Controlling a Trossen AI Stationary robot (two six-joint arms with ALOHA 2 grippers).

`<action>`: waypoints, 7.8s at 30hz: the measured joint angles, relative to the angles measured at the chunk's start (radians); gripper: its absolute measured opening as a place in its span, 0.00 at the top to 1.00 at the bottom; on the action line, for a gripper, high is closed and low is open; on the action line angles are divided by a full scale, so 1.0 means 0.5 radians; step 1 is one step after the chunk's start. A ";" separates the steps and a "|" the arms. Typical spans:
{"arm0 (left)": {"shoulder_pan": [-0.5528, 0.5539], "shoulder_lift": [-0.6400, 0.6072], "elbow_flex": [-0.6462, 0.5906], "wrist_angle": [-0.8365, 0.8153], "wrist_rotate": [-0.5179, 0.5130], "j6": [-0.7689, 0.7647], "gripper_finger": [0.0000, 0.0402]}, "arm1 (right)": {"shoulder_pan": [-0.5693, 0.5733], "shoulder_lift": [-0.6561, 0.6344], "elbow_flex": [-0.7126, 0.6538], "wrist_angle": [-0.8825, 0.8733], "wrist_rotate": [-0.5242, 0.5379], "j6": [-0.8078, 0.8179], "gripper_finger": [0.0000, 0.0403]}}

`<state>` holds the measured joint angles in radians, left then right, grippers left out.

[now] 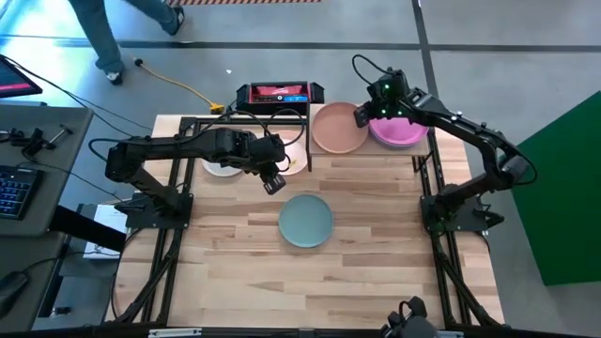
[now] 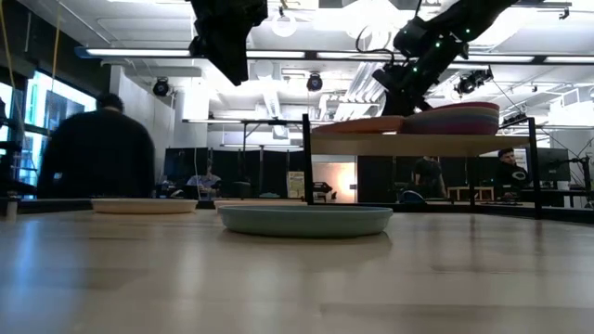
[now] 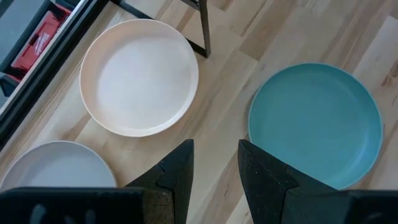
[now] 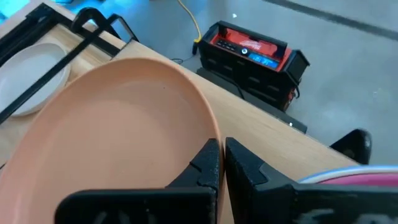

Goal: Place and stack plates onto a shelf
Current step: Put the brown plate on the shelf, then stack the white plate on the brown plate on the shelf

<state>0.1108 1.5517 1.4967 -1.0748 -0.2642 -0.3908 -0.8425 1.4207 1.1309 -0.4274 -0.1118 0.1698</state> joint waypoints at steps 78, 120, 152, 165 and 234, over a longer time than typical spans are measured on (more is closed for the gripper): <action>0.662 0.002 -0.785 0.011 0.270 0.334 0.71 | 0.376 0.084 0.993 -1.426 -0.133 -0.357 0.74; 0.865 0.044 -1.335 0.636 0.273 0.419 0.71 | 0.376 0.084 0.993 -1.423 -0.116 -0.349 0.74; 0.777 0.207 -1.190 0.375 0.162 0.496 1.00 | 0.376 0.084 0.993 -1.385 -0.118 -0.332 0.74; 0.612 0.180 -0.854 0.096 0.048 0.550 1.00 | 0.376 0.084 0.993 -1.319 -0.121 -0.249 0.74; 0.374 0.471 0.243 1.234 0.035 2.946 1.00 | 0.272 -0.186 0.993 -1.419 0.963 0.363 0.74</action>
<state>0.2978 1.7873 1.6180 -0.4579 -0.2466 1.0820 -0.7067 1.3277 1.6272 -1.1370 0.3695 0.3515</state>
